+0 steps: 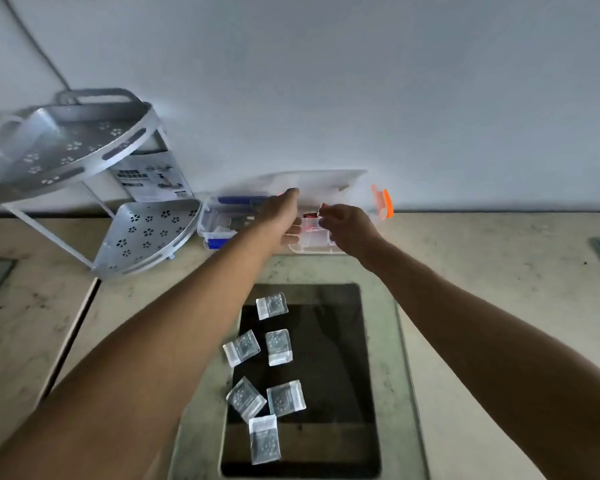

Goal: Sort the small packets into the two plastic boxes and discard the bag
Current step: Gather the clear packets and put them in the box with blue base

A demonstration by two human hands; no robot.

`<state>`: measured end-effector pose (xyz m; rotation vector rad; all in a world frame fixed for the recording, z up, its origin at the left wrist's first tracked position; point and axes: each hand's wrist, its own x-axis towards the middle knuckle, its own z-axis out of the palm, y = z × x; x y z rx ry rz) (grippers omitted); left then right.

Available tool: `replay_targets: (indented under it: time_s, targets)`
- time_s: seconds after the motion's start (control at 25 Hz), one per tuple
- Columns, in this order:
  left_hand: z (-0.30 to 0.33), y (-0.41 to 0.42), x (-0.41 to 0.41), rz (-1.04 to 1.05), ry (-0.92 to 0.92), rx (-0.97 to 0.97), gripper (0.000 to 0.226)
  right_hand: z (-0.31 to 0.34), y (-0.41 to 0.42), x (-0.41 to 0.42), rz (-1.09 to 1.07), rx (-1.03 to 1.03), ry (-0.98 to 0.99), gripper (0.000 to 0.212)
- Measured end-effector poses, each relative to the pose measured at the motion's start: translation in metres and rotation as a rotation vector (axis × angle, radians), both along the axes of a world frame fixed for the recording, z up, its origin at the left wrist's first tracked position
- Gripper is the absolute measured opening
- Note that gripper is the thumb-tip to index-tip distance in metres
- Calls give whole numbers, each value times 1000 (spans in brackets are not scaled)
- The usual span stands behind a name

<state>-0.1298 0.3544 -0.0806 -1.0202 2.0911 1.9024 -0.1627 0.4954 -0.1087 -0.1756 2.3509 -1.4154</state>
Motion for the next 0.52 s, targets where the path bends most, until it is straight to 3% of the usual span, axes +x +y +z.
replay_targets:
  time_s: [0.16, 0.4, 0.52]
  targets:
    - [-29, 9, 105, 78, -47, 50, 43, -21, 5, 90, 43, 33, -42, 37]
    - [-93, 23, 243, 134, -230, 164, 39, -62, 27, 225, 238, 264, -94, 23]
    - [-107, 26, 290, 208, -260, 200, 32, -90, 28, 266, 283, 340, -129, 27]
